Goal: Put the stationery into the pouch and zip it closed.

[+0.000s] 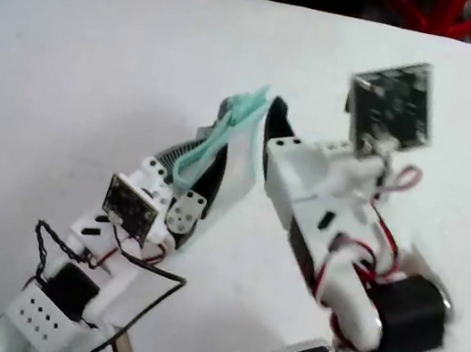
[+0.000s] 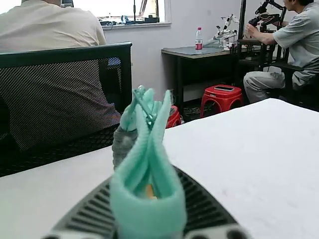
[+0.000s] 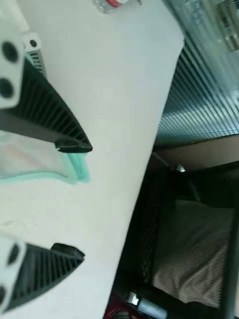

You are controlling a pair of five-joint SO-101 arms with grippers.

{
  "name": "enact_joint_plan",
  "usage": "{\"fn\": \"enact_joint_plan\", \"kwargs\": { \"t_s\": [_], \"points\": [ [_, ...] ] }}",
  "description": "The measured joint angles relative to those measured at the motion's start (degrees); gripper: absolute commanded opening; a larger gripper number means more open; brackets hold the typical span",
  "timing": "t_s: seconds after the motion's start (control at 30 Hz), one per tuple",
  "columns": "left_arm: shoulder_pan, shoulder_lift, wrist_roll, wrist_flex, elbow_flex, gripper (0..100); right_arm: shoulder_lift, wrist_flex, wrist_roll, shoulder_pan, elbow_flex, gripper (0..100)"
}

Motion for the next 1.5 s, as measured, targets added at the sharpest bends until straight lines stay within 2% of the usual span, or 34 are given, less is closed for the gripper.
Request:
{"fn": "enact_joint_plan", "kwargs": {
  "t_s": [0.2,0.47,0.63,1.17,1.4,1.5],
  "points": [
    [0.0,0.0,0.0,0.0,0.0,2,14.2,5.6,-0.5,-1.9,-9.8,29.5],
    [0.0,0.0,0.0,-0.1,0.0,2,33.1,21.5,-4.7,-5.2,-31.8,29.4],
    [0.0,0.0,0.0,-0.1,0.0,2,40.7,22.9,-4.9,-5.1,-34.5,23.5],
    [-0.2,0.0,0.0,-0.1,0.0,2,40.5,23.0,-3.9,-6.5,-38.7,22.8],
    [-0.2,0.0,0.0,-0.1,0.0,2,40.4,22.9,-3.5,-7.2,-34.4,22.4],
    [-0.2,0.0,0.0,-0.1,0.0,2,39.9,22.8,-3.4,-7.2,-33.3,17.1]
  ]
}}
